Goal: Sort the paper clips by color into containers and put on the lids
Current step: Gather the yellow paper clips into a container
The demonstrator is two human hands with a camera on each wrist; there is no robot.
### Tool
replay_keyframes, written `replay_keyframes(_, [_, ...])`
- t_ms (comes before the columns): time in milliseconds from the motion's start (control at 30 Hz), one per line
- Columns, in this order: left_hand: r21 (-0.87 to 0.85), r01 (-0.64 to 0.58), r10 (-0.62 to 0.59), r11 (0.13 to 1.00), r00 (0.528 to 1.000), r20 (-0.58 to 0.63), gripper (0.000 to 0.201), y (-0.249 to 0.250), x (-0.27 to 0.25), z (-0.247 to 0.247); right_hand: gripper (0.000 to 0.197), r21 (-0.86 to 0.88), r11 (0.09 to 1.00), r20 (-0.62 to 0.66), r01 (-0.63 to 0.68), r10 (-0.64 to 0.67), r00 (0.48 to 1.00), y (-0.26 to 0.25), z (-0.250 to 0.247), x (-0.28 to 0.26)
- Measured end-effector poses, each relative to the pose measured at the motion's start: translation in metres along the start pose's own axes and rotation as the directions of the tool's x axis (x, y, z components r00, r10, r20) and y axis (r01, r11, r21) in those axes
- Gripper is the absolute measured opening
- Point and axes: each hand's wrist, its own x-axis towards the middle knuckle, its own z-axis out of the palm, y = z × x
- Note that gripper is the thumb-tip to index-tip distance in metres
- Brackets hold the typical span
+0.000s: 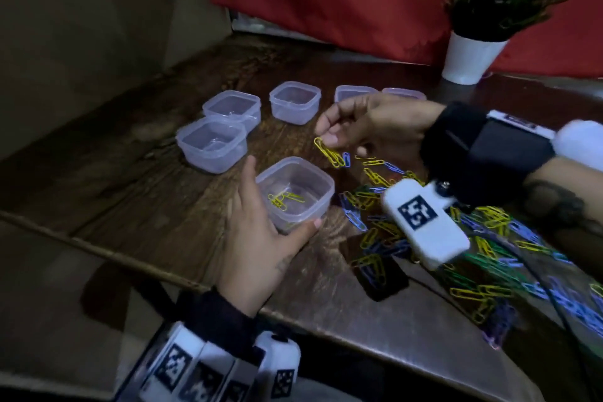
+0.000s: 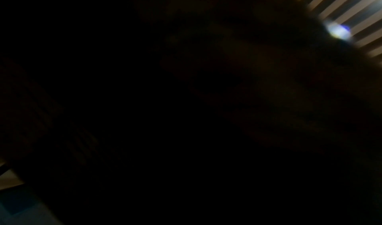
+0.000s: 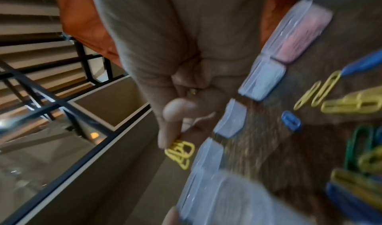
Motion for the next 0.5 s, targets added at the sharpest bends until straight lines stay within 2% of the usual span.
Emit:
replay_keyframes(67, [-0.020,0.005,-0.005,1.000,1.000,0.015,0.113,0.000,-0.001,0.000,0.019,-0.053,0.999,0.051,-0.003,0.006,0.999,-0.002,0.017,0.001])
replay_keyframes(133, [-0.041,0.015,-0.014,0.999,1.000,0.025,0.113,-0.001,-0.001,0.000,0.016,-0.290,0.955,0.013,0.059,-0.057,0.998,-0.003,0.021,0.004])
replay_keyframes(200, [-0.038,0.007,-0.006,0.999,1.000,0.016,0.115,-0.002,0.001,0.001,0.012,-0.494,0.864,-0.158,0.103,-0.206,0.966,-0.004,0.001,0.011])
replay_keyframes(267, [-0.017,0.003,-0.003,1.000,1.000,0.002,0.116,-0.002,0.002,0.002,0.016,-0.641,0.768,-0.318,0.005,-0.270,0.909,-0.003,-0.030,0.015])
replay_keyframes(300, [-0.014,0.004,-0.004,1.000,1.000,0.001,0.116,-0.002,0.002,0.002,0.016,-0.729,0.679,-0.322,-0.080,-0.237,0.917,0.000,-0.043,0.015])
replay_keyframes(367, [-0.010,-0.005,0.005,1.000,1.000,0.002,0.116,-0.002,0.003,0.002,0.019,-0.852,0.484,-0.267,-0.201,-0.069,0.961,0.015,-0.054,0.016])
replay_keyframes(400, [-0.004,-0.008,0.008,1.000,1.000,0.000,0.116,-0.003,0.003,0.002,0.023,-0.872,0.429,-0.250,-0.236,0.023,0.968,0.024,-0.054,0.019])
replay_keyframes(433, [0.000,-0.009,0.009,1.000,1.000,-0.002,0.116,-0.004,0.003,0.002,0.029,-0.876,0.410,-0.237,-0.255,0.095,0.967,0.031,-0.051,0.022])
replay_keyframes(500, [0.004,-0.011,0.011,1.000,1.000,-0.001,0.116,-0.006,0.003,0.002,0.045,-0.878,0.410,-0.199,-0.245,0.153,0.968,0.040,-0.047,0.028])
